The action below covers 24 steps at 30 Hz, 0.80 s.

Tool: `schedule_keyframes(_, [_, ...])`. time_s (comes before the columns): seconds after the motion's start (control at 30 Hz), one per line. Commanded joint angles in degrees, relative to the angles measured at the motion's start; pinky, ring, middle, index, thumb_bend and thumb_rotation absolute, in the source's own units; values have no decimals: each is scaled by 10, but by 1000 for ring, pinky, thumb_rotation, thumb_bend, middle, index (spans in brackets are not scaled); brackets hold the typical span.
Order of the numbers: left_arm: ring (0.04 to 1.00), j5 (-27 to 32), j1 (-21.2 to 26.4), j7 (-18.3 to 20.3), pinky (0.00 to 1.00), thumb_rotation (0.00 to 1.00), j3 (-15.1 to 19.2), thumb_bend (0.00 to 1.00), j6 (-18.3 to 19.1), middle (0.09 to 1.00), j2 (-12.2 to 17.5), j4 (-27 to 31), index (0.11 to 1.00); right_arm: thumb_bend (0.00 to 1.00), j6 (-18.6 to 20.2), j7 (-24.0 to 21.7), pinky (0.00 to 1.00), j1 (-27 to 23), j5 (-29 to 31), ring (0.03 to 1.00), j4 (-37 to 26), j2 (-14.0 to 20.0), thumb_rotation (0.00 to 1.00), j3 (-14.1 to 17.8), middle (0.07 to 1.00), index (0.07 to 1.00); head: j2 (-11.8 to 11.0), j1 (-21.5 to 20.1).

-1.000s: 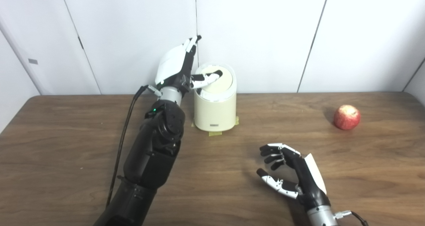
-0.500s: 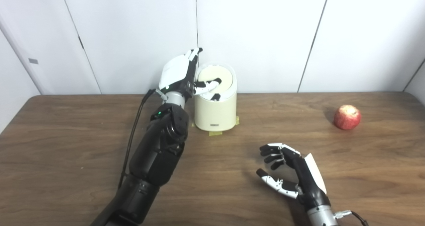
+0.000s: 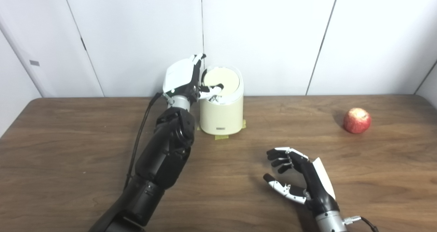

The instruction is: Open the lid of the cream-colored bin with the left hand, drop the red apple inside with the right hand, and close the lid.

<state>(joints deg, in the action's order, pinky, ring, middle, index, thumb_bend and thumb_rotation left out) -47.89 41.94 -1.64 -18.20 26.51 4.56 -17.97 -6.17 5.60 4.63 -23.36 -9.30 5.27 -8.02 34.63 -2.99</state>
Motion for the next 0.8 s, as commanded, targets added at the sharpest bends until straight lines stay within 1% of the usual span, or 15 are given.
schedule_keyframes(0.0, [938,-17,39,-20,932,118,-7,669,-9,945,9,-1,918,263,-13,4,493,-10,2,599,-4,-10,144,-1,644,643,0,-1])
schedule_keyframes(0.03, [940,-19,40,-22,934,89,-11,708,-10,941,11,-3,920,261,-13,3,496,-10,3,600,-4,-11,148,-2,646,644,-1,-2])
schedule_keyframes(0.1, [938,-23,41,-21,932,35,-20,742,-11,938,17,-5,921,260,-14,4,496,-11,0,597,-3,-10,145,-3,644,644,-2,-3])
schedule_keyframes(0.17, [932,-27,44,-18,929,9,-30,759,-11,929,23,-8,918,263,-15,5,499,-12,-5,595,-2,-10,146,-4,641,641,-2,-5])
schedule_keyframes(0.23, [930,-37,47,-12,930,1,-40,697,-6,920,27,-10,912,268,-15,5,499,-12,-5,594,-2,-10,145,-5,640,639,-2,-5])
schedule_keyframes(0.3, [929,-48,50,-4,920,0,-49,659,0,916,31,-11,908,271,-11,3,497,-12,-1,593,-4,-12,150,-4,638,639,-1,-4])
schedule_keyframes(0.37, [926,-65,53,10,913,0,-55,714,3,909,33,-13,905,274,-7,2,498,-11,0,595,-6,-13,153,-4,640,640,-1,-3])
schedule_keyframes(0.5, [927,-102,54,45,917,0,-49,758,4,902,30,-10,898,272,-12,1,499,-12,1,595,-4,-13,135,-5,639,640,-2,-4])
schedule_keyframes(0.6, [930,-121,51,64,925,0,-50,751,4,903,32,-3,893,270,-15,2,498,-13,1,594,-2,-13,127,-6,640,639,-1,-4])
schedule_keyframes(0.77, [936,-136,46,79,940,0,-50,738,4,905,33,1,895,269,-15,0,505,-12,1,601,-5,-11,104,-6,643,639,0,-3])
